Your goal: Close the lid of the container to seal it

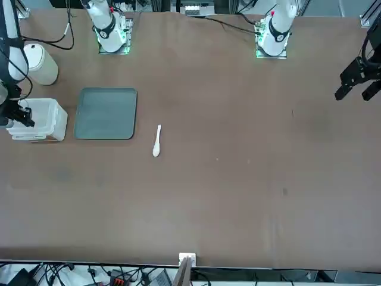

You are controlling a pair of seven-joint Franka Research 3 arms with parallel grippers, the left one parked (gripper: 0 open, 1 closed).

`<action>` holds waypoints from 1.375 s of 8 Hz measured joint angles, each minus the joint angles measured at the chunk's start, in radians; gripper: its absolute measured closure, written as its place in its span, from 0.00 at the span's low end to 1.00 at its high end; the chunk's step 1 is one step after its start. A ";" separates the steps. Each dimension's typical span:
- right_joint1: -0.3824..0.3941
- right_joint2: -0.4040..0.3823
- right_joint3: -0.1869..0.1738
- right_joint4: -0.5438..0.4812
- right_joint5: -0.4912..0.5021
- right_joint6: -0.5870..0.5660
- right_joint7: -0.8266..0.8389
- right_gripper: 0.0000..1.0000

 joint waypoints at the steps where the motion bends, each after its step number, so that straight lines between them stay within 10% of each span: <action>1: -0.013 0.004 0.000 0.004 0.006 0.005 -0.026 0.98; 11: -0.161 0.055 -0.001 0.049 0.009 0.076 -0.240 0.98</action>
